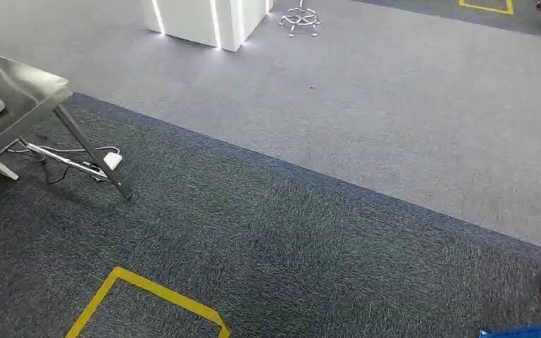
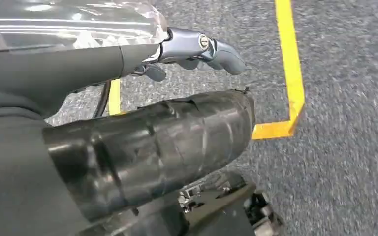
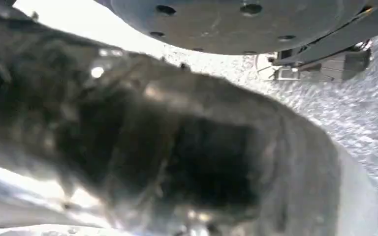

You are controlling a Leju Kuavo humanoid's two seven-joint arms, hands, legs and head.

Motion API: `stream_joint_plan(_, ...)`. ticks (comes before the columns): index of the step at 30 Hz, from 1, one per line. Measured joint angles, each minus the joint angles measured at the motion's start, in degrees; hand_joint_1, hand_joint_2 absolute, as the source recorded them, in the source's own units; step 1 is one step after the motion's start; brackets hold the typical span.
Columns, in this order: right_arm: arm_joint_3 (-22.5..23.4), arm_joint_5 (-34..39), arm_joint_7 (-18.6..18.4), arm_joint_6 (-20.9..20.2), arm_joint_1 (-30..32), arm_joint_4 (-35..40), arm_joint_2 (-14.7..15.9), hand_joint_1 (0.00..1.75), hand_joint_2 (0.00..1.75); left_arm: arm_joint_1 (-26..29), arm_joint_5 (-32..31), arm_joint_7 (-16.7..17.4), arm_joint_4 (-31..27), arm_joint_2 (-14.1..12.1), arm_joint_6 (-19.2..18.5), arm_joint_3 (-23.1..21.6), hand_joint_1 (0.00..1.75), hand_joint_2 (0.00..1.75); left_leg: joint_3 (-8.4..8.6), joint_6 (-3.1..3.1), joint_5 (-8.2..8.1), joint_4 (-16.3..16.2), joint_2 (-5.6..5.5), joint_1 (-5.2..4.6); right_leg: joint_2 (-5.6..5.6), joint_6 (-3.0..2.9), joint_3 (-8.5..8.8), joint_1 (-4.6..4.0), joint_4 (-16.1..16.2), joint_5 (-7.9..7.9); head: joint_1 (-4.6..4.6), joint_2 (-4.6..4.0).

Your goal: Take the parts from the cabinet and place them on the table.

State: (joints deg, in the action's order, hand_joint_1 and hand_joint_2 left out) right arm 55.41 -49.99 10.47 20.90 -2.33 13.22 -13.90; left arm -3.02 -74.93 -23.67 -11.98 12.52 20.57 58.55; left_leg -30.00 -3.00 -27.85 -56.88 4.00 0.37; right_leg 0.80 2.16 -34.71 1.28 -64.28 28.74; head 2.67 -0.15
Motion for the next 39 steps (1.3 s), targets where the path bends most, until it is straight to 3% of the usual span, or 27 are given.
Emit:
stream_joint_plan(1,0.00,-0.09,0.00,0.00,-0.04,0.00,0.09,0.00,0.00,-0.02,0.02,-0.02,0.00,0.02,-0.18,0.00,0.00,0.00,0.05,0.31,-0.20,-0.29,0.56,0.00,1.81,-0.14,3.05,-0.03,5.10,-1.36,0.00,0.00)
stream_joint_plan(2,-0.02,-0.24,0.00,-0.07,-0.18,0.00,0.11,0.00,0.00,-0.04,0.22,-0.06,0.00,0.02,-0.48,0.06,0.00,0.00,-0.12,0.82,-0.53,-0.51,0.94,-0.47,2.99,-0.59,3.26,-0.55,5.90,-0.75,-0.02,0.00)
stream_joint_plan(5,-0.02,-0.41,-0.02,-0.07,0.06,0.00,0.13,0.00,0.00,-0.42,0.33,-0.55,0.00,0.11,-0.85,0.11,0.00,0.00,0.51,1.84,-0.51,-0.45,1.91,-0.25,1.46,-1.40,2.86,-0.96,5.90,-0.94,-0.06,0.00)
stream_joint_plan(6,-0.02,-0.41,-0.07,-0.07,0.08,0.00,0.15,0.00,0.00,-0.55,0.33,-0.59,0.00,0.13,-0.90,0.13,0.00,0.00,0.64,2.14,-0.64,-0.52,2.35,-0.22,0.91,-1.88,2.84,-0.62,6.25,-1.21,-0.07,0.00)
stream_joint_plan(7,-0.02,-0.41,-0.09,-0.07,0.04,0.00,0.13,0.00,0.00,-0.57,0.33,-0.63,0.00,0.15,-0.96,0.13,0.00,0.00,0.40,2.55,-1.43,-1.25,0.74,0.23,0.42,-2.28,3.11,-0.32,6.55,-1.55,-0.04,0.00)
stream_joint_plan(8,-0.02,-0.41,-0.09,-0.07,-0.05,0.00,0.15,0.00,0.00,-0.54,0.26,-0.74,0.00,0.17,-1.05,0.13,0.00,0.00,-0.49,2.68,-3.32,-3.36,-1.45,0.24,-0.07,-2.64,3.00,-0.24,6.57,-1.67,-0.18,0.00)
stream_joint_plan(9,-0.02,-0.41,-0.09,-0.07,-0.22,0.02,0.20,0.00,0.00,-0.45,0.24,-0.79,0.02,0.20,-1.22,0.13,0.00,0.00,-2.33,2.82,-5.90,-7.51,-2.64,0.34,-0.48,-2.86,2.83,-0.31,6.57,-1.80,-0.26,0.00)
stream_joint_plan(11,-0.02,-0.41,-0.09,-0.09,-0.30,0.02,0.20,0.00,0.00,-0.33,0.17,-0.87,0.02,0.20,-1.42,0.13,0.00,0.00,-6.60,3.01,-9.78,-16.70,-3.43,0.34,-1.76,-3.02,2.56,-0.55,6.51,-1.91,-0.26,0.00)
stream_joint_plan(12,-0.02,-0.41,-0.09,-0.09,-0.28,0.02,0.20,0.00,0.00,-0.29,0.17,-0.96,0.00,0.20,-1.44,0.13,0.00,0.00,-7.66,2.98,-9.99,-18.87,-3.47,0.34,-2.34,-3.02,2.52,-0.63,6.44,-1.92,-0.24,0.00)
stream_joint_plan(13,-0.02,-0.44,-0.09,-0.09,-0.26,0.02,0.22,0.00,0.00,-0.22,0.20,-1.07,0.02,0.20,-1.46,0.13,0.00,0.00,-7.49,2.84,-8.58,-18.29,-3.49,0.34,-3.14,-3.01,2.54,-0.67,6.29,-1.91,-0.24,0.00)
stream_joint_plan(15,0.00,-0.59,-0.11,-0.07,-0.30,0.02,0.24,0.00,0.00,-0.32,0.26,-1.42,0.00,0.20,-1.46,0.15,0.00,0.00,-3.69,2.36,-3.18,-9.85,-4.13,0.33,-4.72,-2.98,2.55,-0.68,5.98,-1.89,-0.24,0.00)
stream_joint_plan(16,0.00,-0.61,-0.11,-0.07,-0.37,0.02,0.22,0.00,0.00,-0.34,0.26,-1.55,0.00,0.20,-1.46,0.15,0.00,0.00,-1.15,2.00,-0.51,-4.23,-5.87,0.34,-5.47,-2.88,2.48,-0.62,5.80,-1.86,-0.24,0.00)
stream_joint_plan(17,0.00,-0.61,-0.11,-0.07,-0.41,0.00,0.20,0.00,0.00,-0.30,0.24,-1.53,0.00,0.15,-1.46,0.15,0.00,0.00,-0.26,1.66,-1.06,-1.94,-9.46,0.42,-5.89,-2.64,2.23,-0.56,5.63,-1.86,-0.20,0.00)
stream_joint_plan(19,0.00,-0.72,-0.09,-0.04,-0.56,0.00,0.22,0.00,0.00,-0.43,0.17,-1.53,0.02,0.17,-1.46,0.15,0.00,0.00,-0.38,1.68,-0.80,-1.40,-8.68,0.08,-6.98,-1.72,1.64,-0.29,5.48,-2.09,-0.22,0.00)
stream_joint_plan(21,0.00,-0.77,-0.04,0.00,-0.38,0.00,0.22,0.00,0.00,-0.50,0.02,-1.49,0.00,0.17,-1.55,0.15,0.00,0.00,-0.01,0.98,-0.51,-1.05,-7.44,-0.11,-8.47,-0.73,1.49,-0.10,6.08,-2.56,-0.22,0.00)
stream_joint_plan(22,0.00,-0.79,0.00,0.02,-0.35,0.00,0.31,0.00,0.00,-0.48,-0.06,-1.40,0.00,0.33,-1.55,0.17,0.00,0.00,0.19,0.34,0.19,-0.14,-6.46,0.63,-7.60,-0.62,1.49,-0.23,5.64,-2.25,-0.24,0.00)
stream_joint_plan(23,0.00,-0.85,0.07,0.04,-0.46,0.00,0.31,0.00,0.00,-0.54,-0.13,-1.40,0.00,0.35,-1.55,0.17,0.00,0.00,0.25,0.03,0.38,0.24,-5.74,0.46,-4.35,-0.47,0.73,-0.59,4.06,-0.79,-0.13,0.00)
stream_joint_plan(24,0.00,-0.96,0.07,0.04,-0.49,0.00,0.37,0.00,0.00,-0.54,-0.17,-1.38,0.02,0.39,-1.55,0.17,0.00,0.00,0.21,-0.22,0.43,0.24,-4.94,0.38,-2.64,-0.42,-0.89,-0.60,0.80,1.50,0.04,0.00)
stream_joint_plan(26,0.00,-1.07,0.18,0.07,-0.62,0.00,0.44,0.00,0.00,-0.32,-0.17,-1.27,0.02,0.42,-1.57,0.17,0.00,0.00,0.12,-0.40,0.30,0.20,-3.09,0.14,-1.57,-0.12,-4.94,-0.49,-7.94,5.68,0.04,0.00)
stream_joint_plan(27,0.00,-1.11,0.31,0.07,-0.60,0.00,0.44,0.00,0.00,-0.29,-0.15,-1.18,0.02,0.39,-1.57,0.17,0.00,0.00,0.06,-0.38,0.26,0.17,-2.24,0.09,-1.44,-0.02,-6.15,-0.46,-10.59,6.25,0.07,0.00)
stream_joint_plan(28,0.00,-1.14,0.33,0.07,-0.55,0.00,0.46,0.00,0.00,-0.32,-0.15,-1.18,0.02,0.39,-1.57,0.17,0.00,0.00,0.05,-0.37,0.21,0.14,-1.49,0.08,-1.34,0.04,-6.15,-0.42,-10.79,5.68,0.04,0.00)
stream_joint_plan(30,0.00,-1.18,0.33,0.07,-0.40,0.00,0.61,0.00,0.00,-0.51,-0.15,-1.18,0.02,0.42,-1.64,0.17,0.00,0.00,0.20,-0.18,-0.07,-0.03,-0.21,0.10,-0.71,0.03,-2.23,-0.40,-3.81,1.29,0.07,0.00)
stream_joint_plan(31,0.00,-1.18,0.33,0.07,-0.43,0.00,0.63,0.00,0.00,-0.54,-0.15,-1.18,0.02,0.44,-1.64,0.17,0.00,0.00,0.39,0.05,-0.30,-0.17,0.34,0.09,0.57,-0.16,0.86,-0.47,1.74,-1.10,0.07,0.00)
stream_joint_plan(32,0.00,-1.20,0.35,0.07,-0.55,0.00,0.66,0.00,0.00,-0.52,-0.15,-1.18,0.02,0.50,-1.64,0.17,0.00,0.00,0.58,0.39,-0.57,-0.32,0.84,-0.05,3.62,-0.64,2.94,-0.82,6.08,-1.19,0.07,0.00)
stream_joint_plan(36,0.02,-1.20,0.37,0.07,-0.47,0.00,0.68,0.00,0.00,-0.82,-0.13,-1.18,0.02,0.52,-1.64,0.17,0.00,0.00,1.04,1.55,-1.02,-0.44,2.55,-0.39,1.52,-1.82,2.49,-1.48,5.93,-1.37,-0.02,0.00)
stream_joint_plan(37,0.02,-1.22,0.37,0.07,-0.48,0.00,0.66,0.00,0.00,-0.89,-0.13,-1.18,0.00,0.52,-1.64,0.17,0.00,0.00,1.16,2.03,-1.41,-0.67,2.59,-0.35,0.84,-2.32,2.75,-0.95,6.37,-1.70,-0.02,0.00)
stream_joint_plan(39,0.04,-1.14,0.35,0.07,-0.60,0.02,0.66,0.00,0.00,-0.97,-0.09,-1.18,0.02,0.50,-1.64,0.17,0.00,0.00,-0.59,2.61,-4.65,-4.92,-1.83,0.03,-0.18,-2.76,2.67,-0.70,6.47,-1.90,-0.07,0.00)
